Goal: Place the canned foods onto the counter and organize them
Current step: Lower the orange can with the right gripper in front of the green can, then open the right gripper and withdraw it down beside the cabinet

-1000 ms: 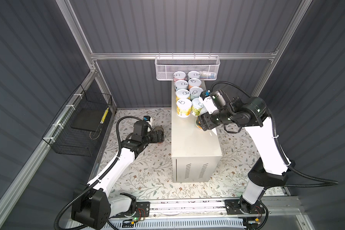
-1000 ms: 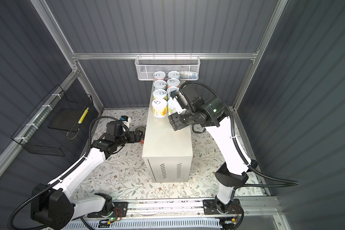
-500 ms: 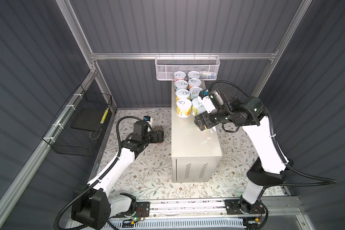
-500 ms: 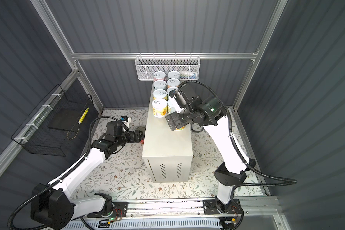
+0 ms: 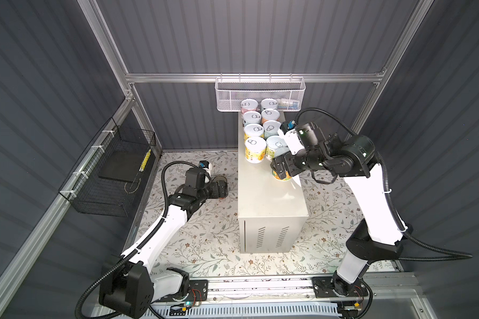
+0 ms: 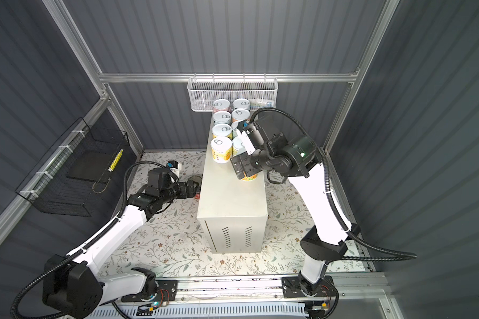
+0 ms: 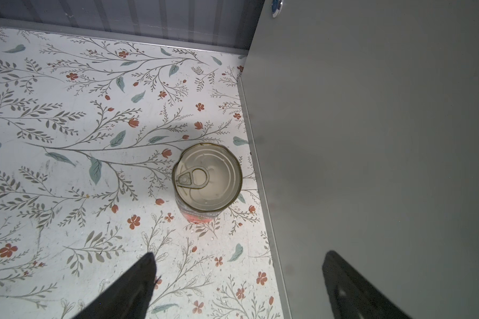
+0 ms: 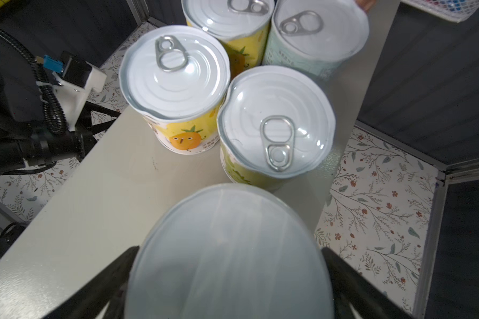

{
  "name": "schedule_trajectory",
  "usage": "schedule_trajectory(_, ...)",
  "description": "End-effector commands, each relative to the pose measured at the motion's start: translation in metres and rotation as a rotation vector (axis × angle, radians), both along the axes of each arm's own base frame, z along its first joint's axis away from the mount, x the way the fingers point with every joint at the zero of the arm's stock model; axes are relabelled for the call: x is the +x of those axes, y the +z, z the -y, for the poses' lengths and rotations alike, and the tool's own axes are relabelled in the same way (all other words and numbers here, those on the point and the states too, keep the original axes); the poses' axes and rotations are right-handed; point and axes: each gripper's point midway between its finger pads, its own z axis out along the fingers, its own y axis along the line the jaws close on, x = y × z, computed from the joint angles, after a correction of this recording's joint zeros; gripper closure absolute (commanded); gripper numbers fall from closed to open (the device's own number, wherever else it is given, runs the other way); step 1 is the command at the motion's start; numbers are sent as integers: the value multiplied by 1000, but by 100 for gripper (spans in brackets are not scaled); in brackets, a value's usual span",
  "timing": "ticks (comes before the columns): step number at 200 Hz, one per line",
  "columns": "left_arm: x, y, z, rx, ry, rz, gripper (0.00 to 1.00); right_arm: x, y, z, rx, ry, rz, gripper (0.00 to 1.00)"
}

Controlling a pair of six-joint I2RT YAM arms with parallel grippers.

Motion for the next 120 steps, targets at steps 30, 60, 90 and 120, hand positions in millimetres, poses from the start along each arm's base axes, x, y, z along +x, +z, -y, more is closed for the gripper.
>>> schedule_trajectory(30, -2, 1, -4, 11, 5, 10, 5, -14, 38, 1, 113, 44, 91, 1)
schedule_trajectory(60, -1, 1, -5, 13, 10, 10, 5, -21, 56, 3, 164, 61, 137, 1)
schedule_trajectory(90, -2, -1, -7, 22, 14, 2, 4, -32, 89, 19, 267, 39, 250, 1)
schedule_trajectory(120, -2, -5, -11, 40, 32, -6, 0, -44, 103, 51, 401, -43, 434, 1)
